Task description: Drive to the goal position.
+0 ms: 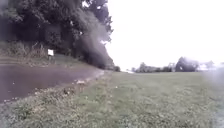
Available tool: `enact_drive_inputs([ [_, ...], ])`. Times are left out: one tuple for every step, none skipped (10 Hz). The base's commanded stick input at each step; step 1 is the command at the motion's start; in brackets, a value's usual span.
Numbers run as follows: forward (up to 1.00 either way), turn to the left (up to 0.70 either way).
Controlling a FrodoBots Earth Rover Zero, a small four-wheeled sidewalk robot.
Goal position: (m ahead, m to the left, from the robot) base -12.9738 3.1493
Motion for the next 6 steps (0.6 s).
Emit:
enact_drive_inputs([
  [-0.45,0.0],
  [-0.45,0.0],
  [-0.45,0.0],
  [-0.45,0.0],
  [-0.45,0.0],
  [-0.45,0.0],
])
